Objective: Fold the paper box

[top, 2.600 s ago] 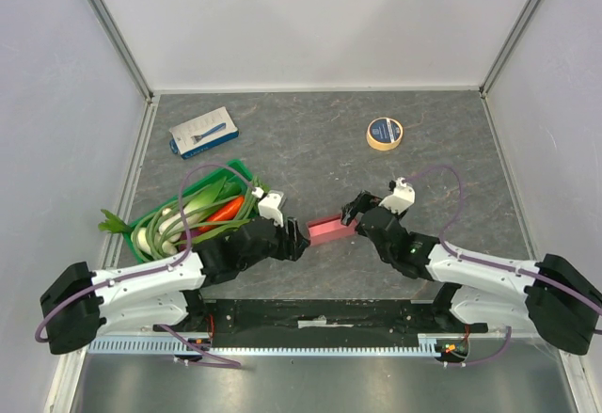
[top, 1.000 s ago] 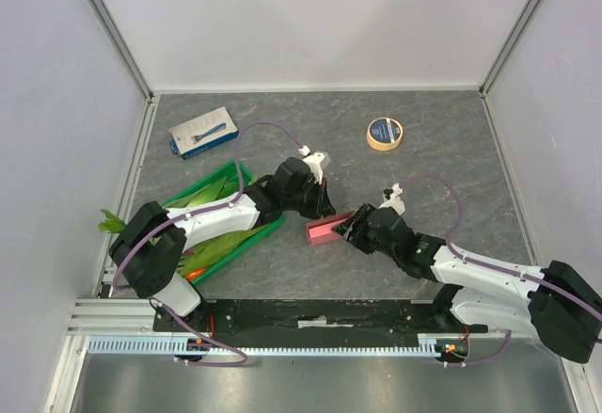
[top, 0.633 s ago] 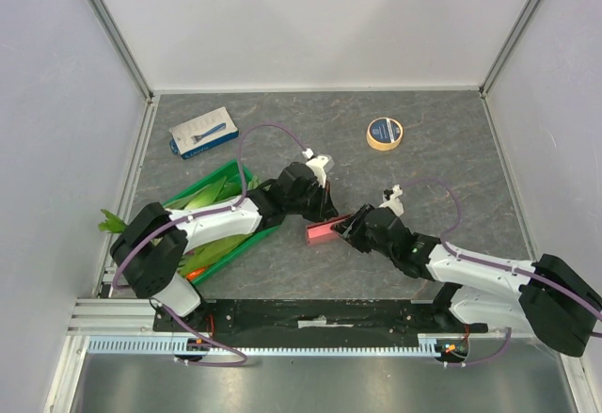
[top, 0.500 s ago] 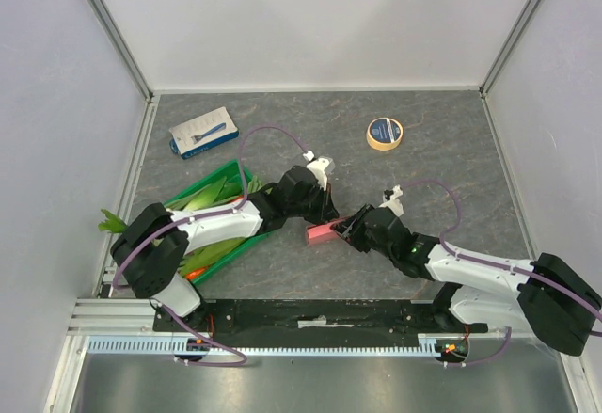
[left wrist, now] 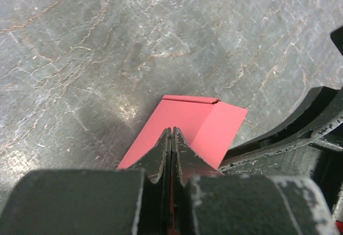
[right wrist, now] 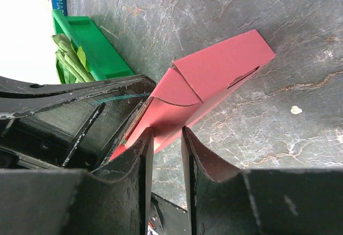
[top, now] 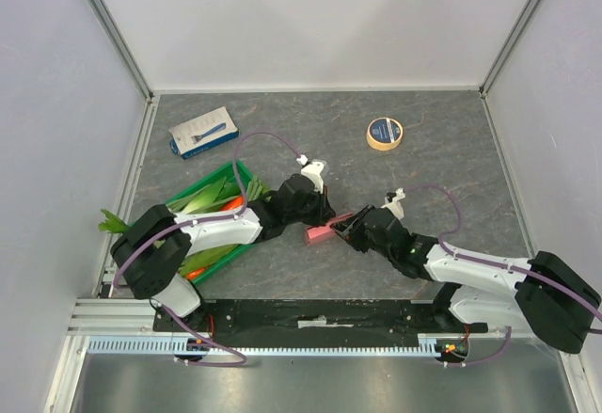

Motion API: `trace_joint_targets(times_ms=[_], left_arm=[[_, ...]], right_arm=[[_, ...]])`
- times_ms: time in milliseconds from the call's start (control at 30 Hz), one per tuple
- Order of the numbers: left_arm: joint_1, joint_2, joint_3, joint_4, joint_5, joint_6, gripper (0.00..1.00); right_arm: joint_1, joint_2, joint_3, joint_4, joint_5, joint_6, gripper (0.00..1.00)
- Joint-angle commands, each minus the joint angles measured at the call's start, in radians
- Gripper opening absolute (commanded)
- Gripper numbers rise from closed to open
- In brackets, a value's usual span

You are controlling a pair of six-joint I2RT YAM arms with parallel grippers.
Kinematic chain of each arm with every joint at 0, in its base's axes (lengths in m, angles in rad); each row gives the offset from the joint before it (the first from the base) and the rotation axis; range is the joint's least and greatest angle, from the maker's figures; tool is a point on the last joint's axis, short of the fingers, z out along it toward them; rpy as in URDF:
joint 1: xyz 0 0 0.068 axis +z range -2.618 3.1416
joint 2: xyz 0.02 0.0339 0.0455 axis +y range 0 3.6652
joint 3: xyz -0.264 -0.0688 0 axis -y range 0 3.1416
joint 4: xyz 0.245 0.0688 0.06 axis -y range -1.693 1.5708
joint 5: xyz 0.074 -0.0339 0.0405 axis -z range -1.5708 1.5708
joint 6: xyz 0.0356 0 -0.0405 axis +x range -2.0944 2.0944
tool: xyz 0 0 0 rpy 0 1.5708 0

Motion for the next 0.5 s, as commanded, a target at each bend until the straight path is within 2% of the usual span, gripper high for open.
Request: trace_joint_targets(times_ms=[0,167,467], left_arm=[[-0.063,-0.019,-0.062,-0.02,-0.102,-0.056,0.02],[-0.132,-0.01,-0.093,-0.009,-0.304,-0.097,0.03],[-0.149,0.043,-0.087,0.0,-0.366,-0.062,0.06]], right_arm=[[-0.008,0.021,-0.029,0.041,0.111,0.058,0.33],[-0.006,0.045,-0.032,0.081,0.12,0.084,0.34],[-0.003,0.107,0.022,0.034,0.119,0.082,0.35]])
